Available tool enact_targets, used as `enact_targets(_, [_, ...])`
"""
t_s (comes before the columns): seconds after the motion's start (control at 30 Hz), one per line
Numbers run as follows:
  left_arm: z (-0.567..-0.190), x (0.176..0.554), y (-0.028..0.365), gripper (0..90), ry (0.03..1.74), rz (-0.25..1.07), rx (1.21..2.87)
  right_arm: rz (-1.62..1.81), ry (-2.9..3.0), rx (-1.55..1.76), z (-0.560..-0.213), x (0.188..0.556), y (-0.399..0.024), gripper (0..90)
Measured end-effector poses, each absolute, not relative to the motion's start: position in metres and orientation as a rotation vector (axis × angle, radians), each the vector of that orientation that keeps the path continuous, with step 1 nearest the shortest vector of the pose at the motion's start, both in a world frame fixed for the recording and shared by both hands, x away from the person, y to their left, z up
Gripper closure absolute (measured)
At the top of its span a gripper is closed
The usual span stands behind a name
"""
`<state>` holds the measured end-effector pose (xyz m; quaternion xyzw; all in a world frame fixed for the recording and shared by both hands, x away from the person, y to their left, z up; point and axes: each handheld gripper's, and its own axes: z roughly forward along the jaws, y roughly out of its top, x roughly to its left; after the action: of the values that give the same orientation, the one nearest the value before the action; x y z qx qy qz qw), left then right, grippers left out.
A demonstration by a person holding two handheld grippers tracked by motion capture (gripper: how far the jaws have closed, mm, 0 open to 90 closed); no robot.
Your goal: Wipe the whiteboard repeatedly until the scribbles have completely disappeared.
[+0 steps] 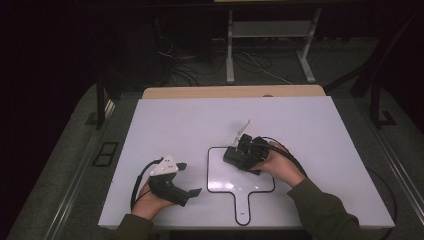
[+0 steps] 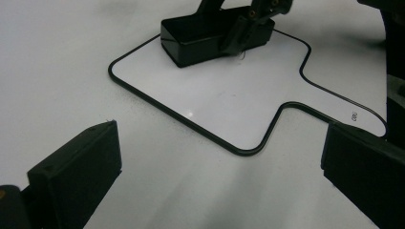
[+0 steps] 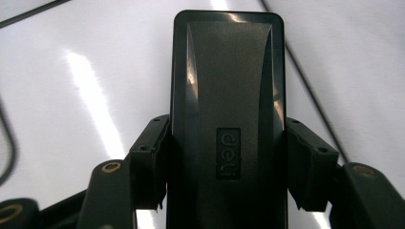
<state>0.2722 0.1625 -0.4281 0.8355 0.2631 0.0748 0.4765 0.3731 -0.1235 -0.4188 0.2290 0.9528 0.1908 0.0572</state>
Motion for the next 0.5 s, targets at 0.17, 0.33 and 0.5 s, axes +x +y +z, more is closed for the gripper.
enact_targets(0.17, [-0.428,0.272,0.162,0.0,0.641,0.183,2.042,0.582,2.915,0.623,-0.419,0.360,-0.118,38.8])
enact_targets(0.33, [-0.428,0.272,0.162,0.0,0.642,0.183,2.044,0.595,2.938,0.587,-0.419,0.352,-0.116,38.9])
enact_targets(0.5, [-0.428,0.272,0.162,0.0,0.636,0.187,2.048,0.588,2.907,0.653,-0.419,0.361,-0.123,38.8])
